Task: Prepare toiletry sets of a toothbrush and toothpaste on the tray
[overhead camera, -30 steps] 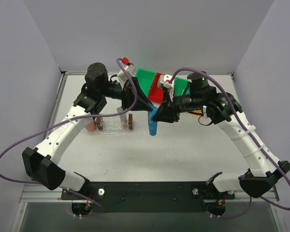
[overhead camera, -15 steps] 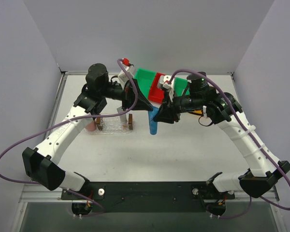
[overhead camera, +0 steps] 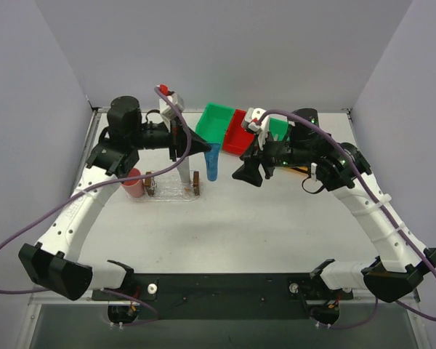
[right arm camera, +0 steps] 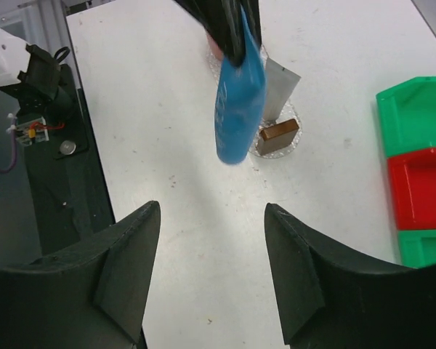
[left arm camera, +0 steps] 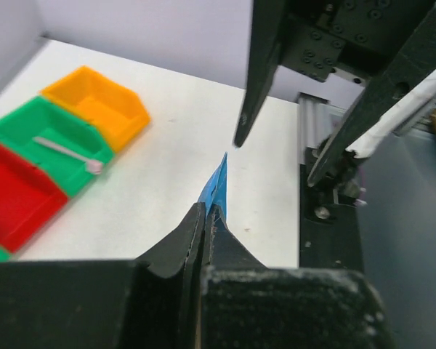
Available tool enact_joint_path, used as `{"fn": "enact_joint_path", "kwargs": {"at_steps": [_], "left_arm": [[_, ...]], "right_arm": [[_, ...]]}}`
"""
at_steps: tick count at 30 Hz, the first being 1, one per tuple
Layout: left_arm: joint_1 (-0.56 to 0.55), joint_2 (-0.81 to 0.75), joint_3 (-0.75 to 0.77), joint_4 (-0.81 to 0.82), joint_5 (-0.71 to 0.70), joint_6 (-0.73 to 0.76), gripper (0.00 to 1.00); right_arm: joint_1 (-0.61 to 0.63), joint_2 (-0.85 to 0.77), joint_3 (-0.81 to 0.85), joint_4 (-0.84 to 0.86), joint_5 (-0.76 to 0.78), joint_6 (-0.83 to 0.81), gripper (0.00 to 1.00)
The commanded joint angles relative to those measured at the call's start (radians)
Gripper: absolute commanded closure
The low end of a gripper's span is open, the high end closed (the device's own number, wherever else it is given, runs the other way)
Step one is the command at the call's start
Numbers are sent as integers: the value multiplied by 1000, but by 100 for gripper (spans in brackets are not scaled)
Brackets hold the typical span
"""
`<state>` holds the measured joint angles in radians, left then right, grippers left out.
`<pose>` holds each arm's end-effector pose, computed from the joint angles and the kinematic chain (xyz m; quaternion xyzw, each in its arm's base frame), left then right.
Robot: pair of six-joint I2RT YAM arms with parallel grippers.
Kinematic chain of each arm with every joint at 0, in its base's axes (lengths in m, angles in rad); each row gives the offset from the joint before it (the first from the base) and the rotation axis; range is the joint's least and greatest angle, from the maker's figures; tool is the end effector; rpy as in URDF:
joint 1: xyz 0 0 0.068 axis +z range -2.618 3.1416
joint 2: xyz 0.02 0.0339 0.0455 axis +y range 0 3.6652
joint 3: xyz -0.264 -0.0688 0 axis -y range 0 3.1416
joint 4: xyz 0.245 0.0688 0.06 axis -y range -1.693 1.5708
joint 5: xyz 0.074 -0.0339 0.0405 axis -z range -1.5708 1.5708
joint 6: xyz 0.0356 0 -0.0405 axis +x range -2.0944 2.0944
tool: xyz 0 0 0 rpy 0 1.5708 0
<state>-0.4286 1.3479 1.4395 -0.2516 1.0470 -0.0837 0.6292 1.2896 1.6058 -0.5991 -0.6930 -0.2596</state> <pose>0.2516 -0.1489 0.4385 0.4325 0.5940 -0.5105 0.4468 0.1954 0.1704 0.4720 -0.5075 0.5915 0.3707 0.5052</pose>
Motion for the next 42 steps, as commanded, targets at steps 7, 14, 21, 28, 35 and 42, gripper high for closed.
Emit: {"fn": "enact_joint_path", "kwargs": {"at_steps": [7,14,21,28,35,42], "left_arm": [[220,-259,-83,48,-332,18,100],[251,-322,-172,46,-643,78,100],[271,-360,-330,156,-788,78,100],[278,-365,-548,420,-849,26,100],[278,-366,-671,583,-838,-63,100],[278,-355,-714,641,-815,-119,100]], "right_arm": [[-3,-46,-53,62,127,-10,45],[-14,-45,-64,76,147,-7,45],[-34,-59,-101,96,147,-3,45],[-57,-58,-121,108,133,10,45],[-71,-56,-130,116,122,14,45],[-79,-50,-135,117,118,14,45]]}}
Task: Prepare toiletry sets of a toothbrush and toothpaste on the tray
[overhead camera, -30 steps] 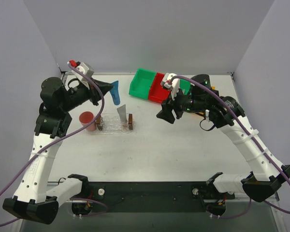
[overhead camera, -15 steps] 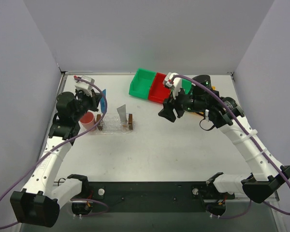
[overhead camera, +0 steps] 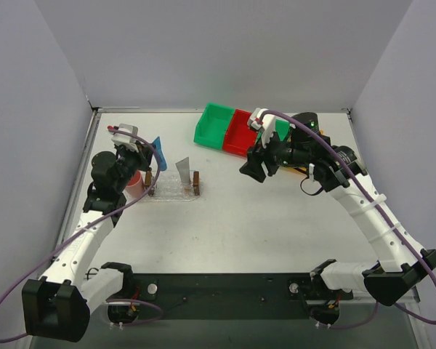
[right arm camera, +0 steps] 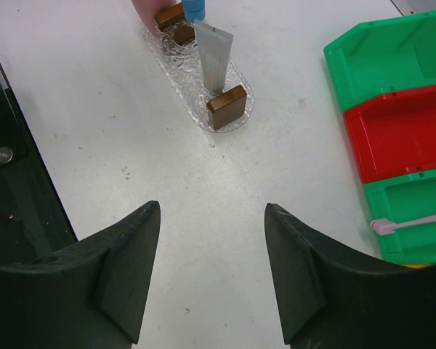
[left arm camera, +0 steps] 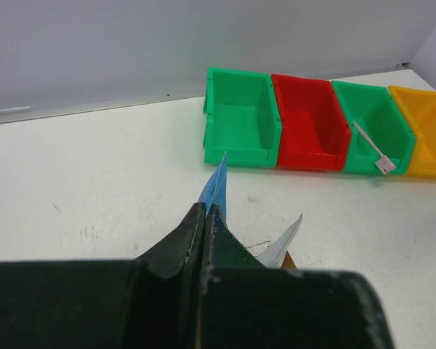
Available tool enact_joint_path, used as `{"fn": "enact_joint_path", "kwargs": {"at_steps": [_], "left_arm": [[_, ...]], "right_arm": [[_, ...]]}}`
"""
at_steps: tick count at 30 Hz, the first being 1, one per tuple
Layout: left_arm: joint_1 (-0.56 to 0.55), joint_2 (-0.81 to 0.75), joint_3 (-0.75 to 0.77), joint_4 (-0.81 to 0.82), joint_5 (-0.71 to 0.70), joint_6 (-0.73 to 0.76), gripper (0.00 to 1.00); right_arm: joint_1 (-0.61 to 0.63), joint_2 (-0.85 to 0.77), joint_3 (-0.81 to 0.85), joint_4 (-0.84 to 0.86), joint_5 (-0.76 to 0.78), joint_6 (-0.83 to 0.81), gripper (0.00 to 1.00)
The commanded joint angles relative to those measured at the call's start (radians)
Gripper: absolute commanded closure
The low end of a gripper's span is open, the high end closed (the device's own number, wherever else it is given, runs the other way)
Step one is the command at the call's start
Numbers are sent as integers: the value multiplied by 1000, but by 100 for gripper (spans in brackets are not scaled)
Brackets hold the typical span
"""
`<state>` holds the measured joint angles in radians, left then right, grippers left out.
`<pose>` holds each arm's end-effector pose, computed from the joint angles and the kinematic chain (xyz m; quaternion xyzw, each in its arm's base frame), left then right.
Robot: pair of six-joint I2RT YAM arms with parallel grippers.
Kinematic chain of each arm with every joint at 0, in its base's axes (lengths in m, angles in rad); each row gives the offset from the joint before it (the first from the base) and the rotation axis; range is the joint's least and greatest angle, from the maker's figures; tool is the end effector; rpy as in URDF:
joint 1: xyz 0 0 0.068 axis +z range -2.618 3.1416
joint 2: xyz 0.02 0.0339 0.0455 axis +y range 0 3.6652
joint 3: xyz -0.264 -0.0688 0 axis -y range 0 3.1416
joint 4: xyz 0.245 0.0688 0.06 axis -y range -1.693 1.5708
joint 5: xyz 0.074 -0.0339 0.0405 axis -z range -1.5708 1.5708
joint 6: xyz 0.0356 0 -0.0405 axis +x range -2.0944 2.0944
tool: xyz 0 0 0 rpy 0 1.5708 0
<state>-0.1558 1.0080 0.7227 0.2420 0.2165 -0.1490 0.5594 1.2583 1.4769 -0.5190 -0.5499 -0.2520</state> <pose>0.2357 -0.0448 0.3207 0.0772 0.7178 -0.1815 0.6678 0.2145 0.1562 0.4455 -0.4538 0.6483 0.3034 0.5309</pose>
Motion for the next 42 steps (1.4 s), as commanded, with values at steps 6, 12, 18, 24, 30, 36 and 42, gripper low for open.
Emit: {"fn": "enact_joint_path", "kwargs": {"at_steps": [6,12,18,24,30,36,42], "left_arm": [[4,-3,-17,171,24,-63,100],[4,1,-43,184,43,-81,100],[4,12,-65,189,55,-81,100],[2,23,-83,212,69,-86,100],[2,43,-94,230,78,-86,100],[2,66,-101,241,93,-93,100],[2,72,-112,250,101,-92,100]], "right_arm": [[-12,-14,-6,37,-27,7,45],[-13,-13,-6,39,-28,7,45],[-15,-10,-9,39,-30,7,45],[-18,-7,-9,39,-30,7,45],[-18,-4,-10,37,-31,5,45],[-19,-4,-9,39,-33,7,46],[-19,-5,-15,37,-33,3,45]]}}
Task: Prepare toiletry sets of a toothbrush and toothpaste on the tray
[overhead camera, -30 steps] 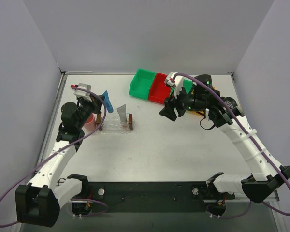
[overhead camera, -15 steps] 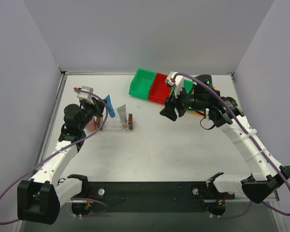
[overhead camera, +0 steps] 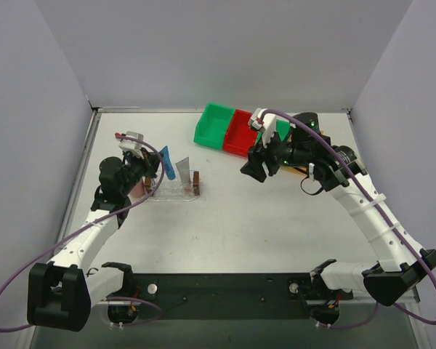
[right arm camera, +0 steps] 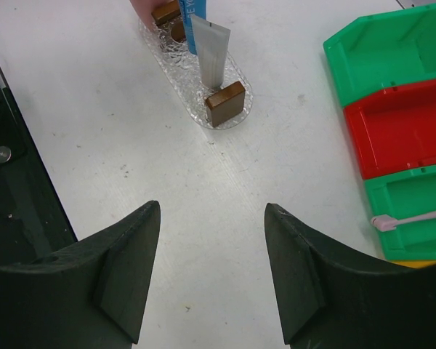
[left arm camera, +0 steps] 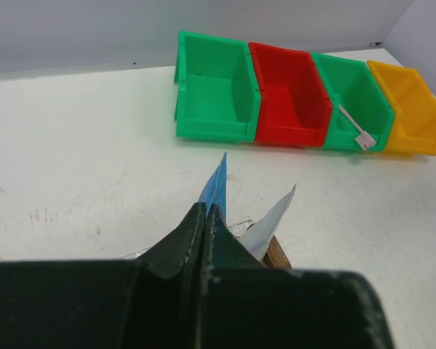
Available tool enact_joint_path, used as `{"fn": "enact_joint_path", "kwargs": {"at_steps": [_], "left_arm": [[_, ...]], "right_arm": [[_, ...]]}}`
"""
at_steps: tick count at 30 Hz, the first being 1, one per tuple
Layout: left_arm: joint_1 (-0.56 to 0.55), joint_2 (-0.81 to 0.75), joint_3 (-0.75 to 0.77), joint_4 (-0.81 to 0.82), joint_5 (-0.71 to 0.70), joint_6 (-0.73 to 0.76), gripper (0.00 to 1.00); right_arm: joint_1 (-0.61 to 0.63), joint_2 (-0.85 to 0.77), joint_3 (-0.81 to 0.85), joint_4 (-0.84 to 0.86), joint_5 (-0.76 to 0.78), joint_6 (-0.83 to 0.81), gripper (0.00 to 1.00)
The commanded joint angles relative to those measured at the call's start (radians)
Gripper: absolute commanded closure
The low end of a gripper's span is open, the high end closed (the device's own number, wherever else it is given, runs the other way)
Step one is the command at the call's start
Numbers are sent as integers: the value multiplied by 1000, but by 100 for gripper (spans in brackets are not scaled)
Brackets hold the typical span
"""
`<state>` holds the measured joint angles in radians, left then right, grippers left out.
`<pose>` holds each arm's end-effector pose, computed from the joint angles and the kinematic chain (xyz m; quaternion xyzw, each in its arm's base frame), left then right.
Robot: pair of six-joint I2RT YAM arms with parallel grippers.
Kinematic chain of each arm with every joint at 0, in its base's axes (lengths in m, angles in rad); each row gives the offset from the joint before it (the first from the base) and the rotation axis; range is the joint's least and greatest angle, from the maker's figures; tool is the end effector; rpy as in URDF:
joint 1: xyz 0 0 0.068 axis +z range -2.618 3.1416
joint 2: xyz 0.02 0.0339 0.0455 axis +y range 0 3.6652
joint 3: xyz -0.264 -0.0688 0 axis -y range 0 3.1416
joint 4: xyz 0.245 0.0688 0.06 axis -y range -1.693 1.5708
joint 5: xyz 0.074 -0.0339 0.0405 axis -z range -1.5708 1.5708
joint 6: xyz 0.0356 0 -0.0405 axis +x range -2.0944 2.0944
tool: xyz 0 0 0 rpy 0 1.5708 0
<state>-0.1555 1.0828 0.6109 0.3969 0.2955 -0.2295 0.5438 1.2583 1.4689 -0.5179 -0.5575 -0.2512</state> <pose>0.2449 -0.0489 0.2807 0.0732 0.7283 -0.2346 0.6396 0.2172 0.1533 0.4431 -0.4502 0.6525 0.3024 0.5293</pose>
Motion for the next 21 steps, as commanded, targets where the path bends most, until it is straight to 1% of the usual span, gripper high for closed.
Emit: {"fn": "enact_joint_path", "kwargs": {"at_steps": [1,21], "left_arm": [[1,-1,-2,97,22,-7,100],[-7,17,-14,108,24,18,100]], "right_arm": [[-4,-8,-7,36,-25,3,45],[-7,-22,-12,38,-25,-2,45]]}}
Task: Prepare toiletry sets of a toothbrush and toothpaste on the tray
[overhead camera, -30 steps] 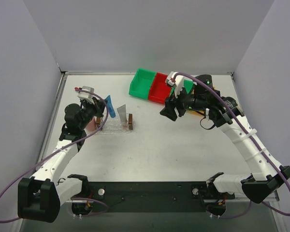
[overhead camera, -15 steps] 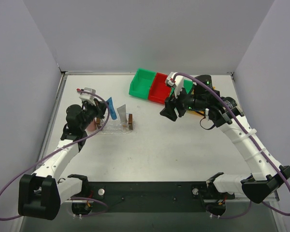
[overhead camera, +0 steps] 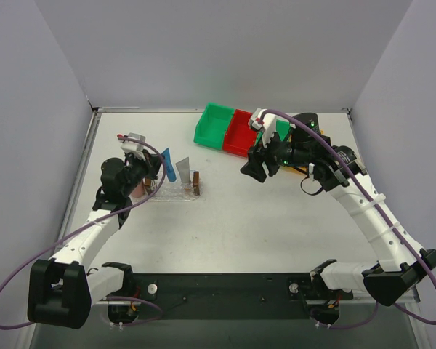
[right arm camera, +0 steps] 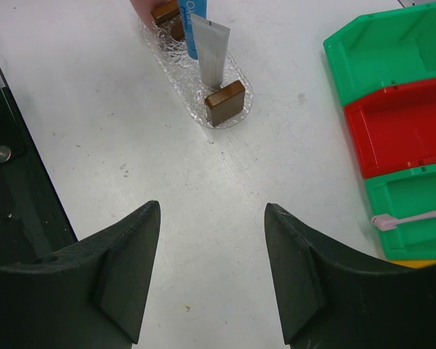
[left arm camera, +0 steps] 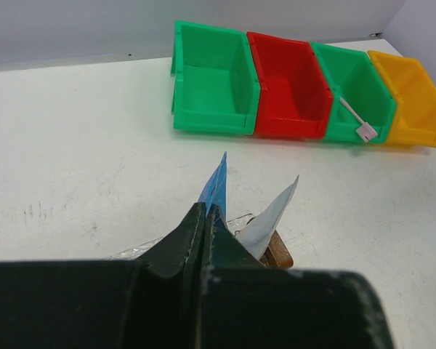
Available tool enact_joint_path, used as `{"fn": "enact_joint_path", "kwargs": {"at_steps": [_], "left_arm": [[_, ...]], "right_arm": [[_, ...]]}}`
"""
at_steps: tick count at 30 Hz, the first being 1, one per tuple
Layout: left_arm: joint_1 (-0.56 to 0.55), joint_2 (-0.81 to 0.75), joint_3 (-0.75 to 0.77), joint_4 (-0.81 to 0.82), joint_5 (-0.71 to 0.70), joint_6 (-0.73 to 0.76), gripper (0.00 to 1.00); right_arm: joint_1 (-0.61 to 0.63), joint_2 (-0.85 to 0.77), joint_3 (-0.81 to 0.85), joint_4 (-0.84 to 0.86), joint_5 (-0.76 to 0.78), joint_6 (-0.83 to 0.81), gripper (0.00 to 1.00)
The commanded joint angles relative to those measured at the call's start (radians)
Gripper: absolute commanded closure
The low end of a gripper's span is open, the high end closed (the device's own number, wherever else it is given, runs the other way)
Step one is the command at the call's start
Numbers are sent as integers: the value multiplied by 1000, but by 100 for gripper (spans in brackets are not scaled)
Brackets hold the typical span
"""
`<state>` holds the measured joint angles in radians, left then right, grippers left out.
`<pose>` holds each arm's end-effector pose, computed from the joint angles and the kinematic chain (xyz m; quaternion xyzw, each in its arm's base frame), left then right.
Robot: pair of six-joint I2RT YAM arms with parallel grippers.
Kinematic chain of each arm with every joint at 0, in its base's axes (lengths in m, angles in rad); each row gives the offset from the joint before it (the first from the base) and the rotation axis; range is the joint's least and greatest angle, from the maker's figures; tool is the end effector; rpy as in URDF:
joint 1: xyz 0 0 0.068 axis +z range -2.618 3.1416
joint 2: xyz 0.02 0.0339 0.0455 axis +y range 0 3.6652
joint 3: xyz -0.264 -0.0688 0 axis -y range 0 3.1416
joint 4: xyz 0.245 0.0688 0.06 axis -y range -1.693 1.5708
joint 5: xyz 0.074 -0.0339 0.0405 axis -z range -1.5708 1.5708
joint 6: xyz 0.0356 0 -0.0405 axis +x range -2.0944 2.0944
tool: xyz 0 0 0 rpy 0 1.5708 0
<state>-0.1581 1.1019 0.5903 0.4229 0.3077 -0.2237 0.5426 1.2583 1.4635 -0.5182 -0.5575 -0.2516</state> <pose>0.2464 -0.0502 0.2718 0.0795 0.7320 -0.2376 0.6335 0.2177 0.1533 0.4413 -0.4499 0.6544 0.3022 0.5273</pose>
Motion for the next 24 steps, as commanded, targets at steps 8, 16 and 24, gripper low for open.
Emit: {"fn": "enact_joint_path", "kwargs": {"at_steps": [8,16,24], "left_arm": [[-8,7,-3,93,16,15,100],[-9,12,-6,97,13,20,100],[-9,29,-14,105,16,24,100]], "right_arm": [[-7,-27,-11,38,-24,-2,45],[-7,-30,-14,37,-25,-2,45],[-9,-28,-20,40,-27,-2,45]]}}
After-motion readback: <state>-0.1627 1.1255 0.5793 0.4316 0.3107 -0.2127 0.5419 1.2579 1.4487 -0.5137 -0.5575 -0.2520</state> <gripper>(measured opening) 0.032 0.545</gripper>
